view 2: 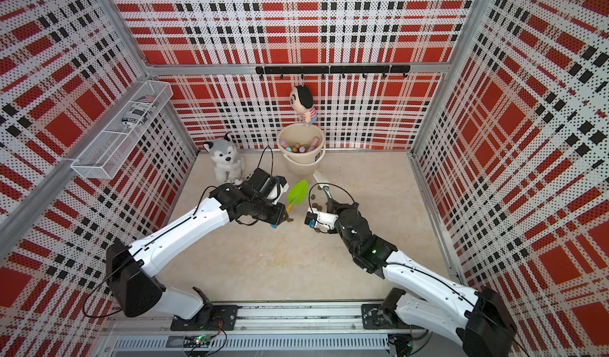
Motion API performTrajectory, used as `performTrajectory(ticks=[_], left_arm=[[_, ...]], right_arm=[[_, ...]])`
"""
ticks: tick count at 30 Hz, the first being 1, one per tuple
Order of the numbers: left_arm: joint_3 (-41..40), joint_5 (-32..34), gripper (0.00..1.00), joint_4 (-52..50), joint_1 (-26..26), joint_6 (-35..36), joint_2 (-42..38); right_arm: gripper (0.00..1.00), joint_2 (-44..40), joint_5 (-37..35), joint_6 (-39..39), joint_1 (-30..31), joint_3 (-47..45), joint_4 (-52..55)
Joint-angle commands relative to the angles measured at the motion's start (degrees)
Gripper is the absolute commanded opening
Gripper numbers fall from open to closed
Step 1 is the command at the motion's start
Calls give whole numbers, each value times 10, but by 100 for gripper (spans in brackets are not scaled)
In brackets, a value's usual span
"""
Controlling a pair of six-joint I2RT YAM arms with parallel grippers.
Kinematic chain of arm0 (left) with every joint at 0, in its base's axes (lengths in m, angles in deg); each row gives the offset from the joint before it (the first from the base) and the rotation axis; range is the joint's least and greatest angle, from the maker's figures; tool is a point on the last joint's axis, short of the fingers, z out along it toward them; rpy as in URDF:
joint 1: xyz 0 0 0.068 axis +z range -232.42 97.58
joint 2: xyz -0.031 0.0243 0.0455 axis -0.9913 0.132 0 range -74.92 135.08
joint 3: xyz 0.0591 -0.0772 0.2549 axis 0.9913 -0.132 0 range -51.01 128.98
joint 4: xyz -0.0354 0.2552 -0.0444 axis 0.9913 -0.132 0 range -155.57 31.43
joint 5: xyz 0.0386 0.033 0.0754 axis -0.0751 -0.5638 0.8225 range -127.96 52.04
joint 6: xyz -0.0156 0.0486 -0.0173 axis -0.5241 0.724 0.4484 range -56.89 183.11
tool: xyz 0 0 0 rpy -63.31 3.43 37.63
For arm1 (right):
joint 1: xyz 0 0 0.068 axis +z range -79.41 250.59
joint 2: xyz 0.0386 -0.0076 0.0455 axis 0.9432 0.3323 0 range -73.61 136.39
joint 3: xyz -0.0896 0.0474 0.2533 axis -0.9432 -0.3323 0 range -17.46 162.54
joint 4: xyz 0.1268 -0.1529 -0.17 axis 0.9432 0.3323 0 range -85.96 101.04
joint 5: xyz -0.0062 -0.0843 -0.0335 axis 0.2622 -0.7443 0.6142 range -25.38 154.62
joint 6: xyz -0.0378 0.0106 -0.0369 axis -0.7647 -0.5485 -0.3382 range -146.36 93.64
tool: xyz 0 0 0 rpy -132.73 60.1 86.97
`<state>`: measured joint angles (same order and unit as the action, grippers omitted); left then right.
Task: Brush the soil off the hand trowel and place it into the bucket
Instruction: Brush off the soil from the hand trowel, then place the hand trowel in the bucket.
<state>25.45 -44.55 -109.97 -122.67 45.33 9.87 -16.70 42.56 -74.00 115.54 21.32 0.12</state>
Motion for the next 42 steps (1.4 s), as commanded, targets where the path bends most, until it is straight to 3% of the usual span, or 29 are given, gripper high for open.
performTrajectory(ticks=[1,4,8,13,18,25,33,38,42], left_arm=[[-21,34,0,70,-4,-6,-9],[-28,36,0,90,-4,-13,-5],[-31,32,0,113,-2,-19,-5],[-31,34,0,123,0,-23,-5],[-32,35,0,132,4,-30,-14],[-39,28,0,132,-2,-25,-26],[-30,98,0,160,-30,-31,-43],[-42,102,0,294,-20,-102,-62],[-78,16,1,466,22,-198,-63]], right_arm=[[0,1,119,310,-36,69,61],[0,5,253,450,-82,98,94],[0,11,447,592,-137,93,62],[0,12,531,694,-149,47,-27],[0,25,526,786,-173,3,-90],[0,16,427,810,-207,10,-65],[0,-29,337,804,-301,21,-53],[0,-74,288,778,-303,-5,-45],[0,-97,297,813,-303,-41,-54]])
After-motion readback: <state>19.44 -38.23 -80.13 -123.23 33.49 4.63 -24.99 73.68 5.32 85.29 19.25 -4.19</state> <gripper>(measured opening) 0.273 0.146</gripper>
